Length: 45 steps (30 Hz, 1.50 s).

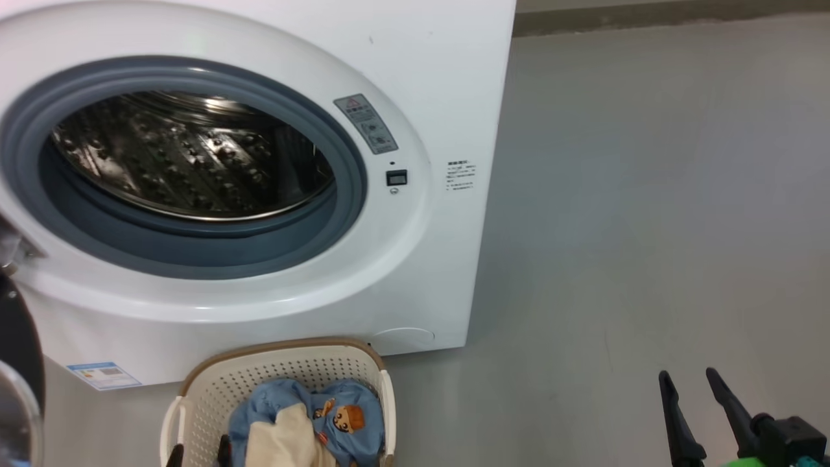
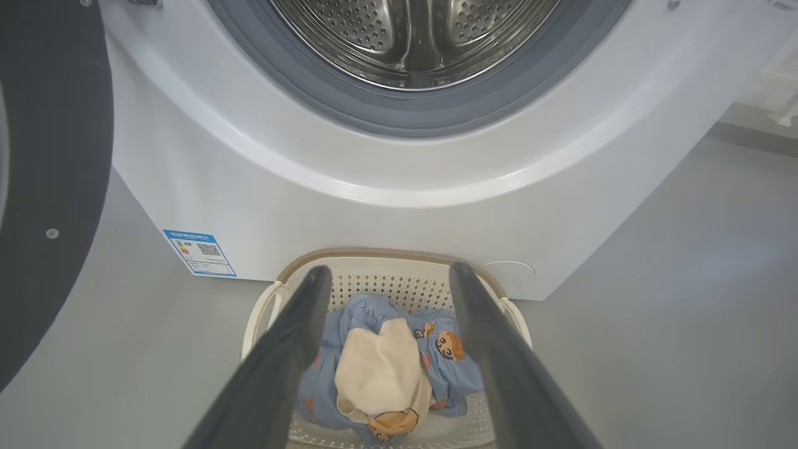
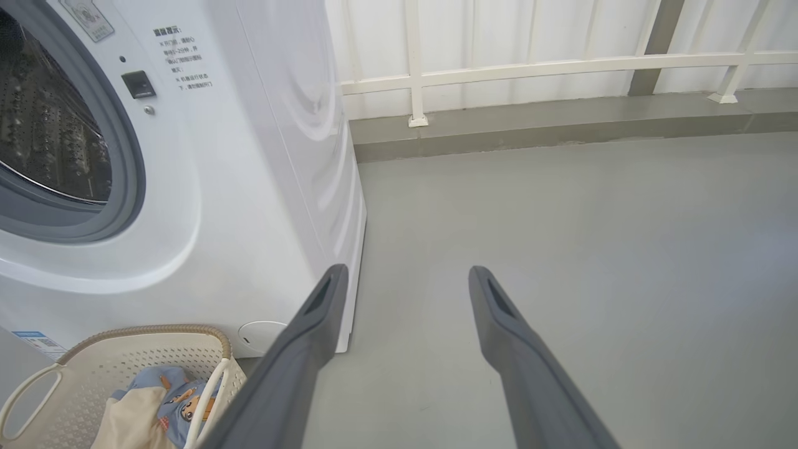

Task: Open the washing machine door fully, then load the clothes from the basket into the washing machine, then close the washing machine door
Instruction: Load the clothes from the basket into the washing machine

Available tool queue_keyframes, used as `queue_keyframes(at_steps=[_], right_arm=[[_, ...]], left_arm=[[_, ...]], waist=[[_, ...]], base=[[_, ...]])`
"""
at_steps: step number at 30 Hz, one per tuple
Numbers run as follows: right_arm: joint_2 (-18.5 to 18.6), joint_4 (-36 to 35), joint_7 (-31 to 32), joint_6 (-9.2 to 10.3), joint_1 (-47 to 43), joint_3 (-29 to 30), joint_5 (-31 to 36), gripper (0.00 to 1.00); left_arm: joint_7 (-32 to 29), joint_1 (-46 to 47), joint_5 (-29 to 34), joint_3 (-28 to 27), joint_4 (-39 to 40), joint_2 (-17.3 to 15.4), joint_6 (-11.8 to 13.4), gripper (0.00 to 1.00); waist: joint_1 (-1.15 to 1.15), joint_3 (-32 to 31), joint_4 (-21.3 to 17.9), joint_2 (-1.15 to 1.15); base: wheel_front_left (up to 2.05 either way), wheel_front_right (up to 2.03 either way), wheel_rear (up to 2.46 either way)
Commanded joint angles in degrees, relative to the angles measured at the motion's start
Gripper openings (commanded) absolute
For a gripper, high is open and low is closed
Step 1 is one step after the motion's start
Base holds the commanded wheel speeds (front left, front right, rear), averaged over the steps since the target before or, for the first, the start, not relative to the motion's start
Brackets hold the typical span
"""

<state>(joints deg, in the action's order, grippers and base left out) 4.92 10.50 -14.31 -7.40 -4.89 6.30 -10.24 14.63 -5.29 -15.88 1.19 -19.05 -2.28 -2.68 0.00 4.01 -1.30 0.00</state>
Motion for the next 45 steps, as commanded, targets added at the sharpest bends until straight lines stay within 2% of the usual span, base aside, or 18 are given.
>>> queue_keyframes(at_steps=[1, 17, 31, 38, 45], right_arm=[[0.6, -1.3, -0.7, -0.09, 2.4, -1.5, -0.4, 1.0], [0.3, -1.7, -0.7, -0.09, 7.4, -2.5, -1.4, 1.0], [0.3, -2.4, -0.7, -0.09, 13.0, -3.8, -2.3, 1.0], [0.7, -2.8, -0.7, -0.09, 15.1, -3.8, -2.7, 1.0], [0.7, -3.3, -0.7, -0.09, 16.2, -3.9, -2.7, 1.0]], left_arm=[[0.4, 2.8, 0.2, -1.5, -0.1, -0.6, -0.3, 1.0], [0.4, 17.6, 1.0, -0.9, -22.7, -1.1, -1.1, 1.0], [-0.7, 31.6, 0.8, -2.1, -44.2, -3.6, 1.8, 1.0], [-0.3, 36.0, 0.0, -2.4, -50.1, -4.2, 2.4, 1.0], [-0.1, 38.0, -0.6, -2.4, -52.6, -4.9, 2.7, 1.0]], waist=[[0.0, 1.1, -1.1, 0.0], [0.0, 11.2, -7.6, 0.0], [0.0, 22.8, -11.0, 0.0], [0.0, 26.5, -11.1, 0.0], [0.0, 28.8, -10.9, 0.0]], base=[[0.0, 0.0, 0.0], [0.0, 0.0, 0.0], [0.0, 0.0, 0.0], [0.0, 0.0, 0.0], [0.0, 0.0, 0.0]])
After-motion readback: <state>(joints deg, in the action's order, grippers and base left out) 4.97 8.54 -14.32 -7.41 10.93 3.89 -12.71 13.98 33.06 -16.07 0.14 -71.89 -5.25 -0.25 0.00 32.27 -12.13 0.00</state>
